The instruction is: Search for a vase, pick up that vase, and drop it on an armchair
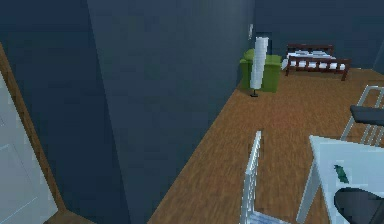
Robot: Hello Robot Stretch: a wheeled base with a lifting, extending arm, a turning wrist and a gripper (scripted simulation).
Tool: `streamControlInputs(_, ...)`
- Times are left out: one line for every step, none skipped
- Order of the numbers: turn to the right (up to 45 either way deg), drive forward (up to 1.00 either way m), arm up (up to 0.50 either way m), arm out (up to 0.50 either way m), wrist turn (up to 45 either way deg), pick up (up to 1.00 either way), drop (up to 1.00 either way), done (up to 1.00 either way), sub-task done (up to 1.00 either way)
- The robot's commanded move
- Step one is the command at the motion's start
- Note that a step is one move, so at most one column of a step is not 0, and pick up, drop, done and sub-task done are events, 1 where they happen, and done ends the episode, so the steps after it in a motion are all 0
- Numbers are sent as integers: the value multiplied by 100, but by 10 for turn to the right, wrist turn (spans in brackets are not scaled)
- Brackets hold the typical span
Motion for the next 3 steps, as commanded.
streamControlInputs(0, 0, 14, 0, 0, 0, 0, 0, 0)
streamControlInputs(0, 0, 0, 0, -450, 0, 0, 0, 0)
streamControlInputs(0, 0, 0, 0, -450, 0, 0, 0, 0)
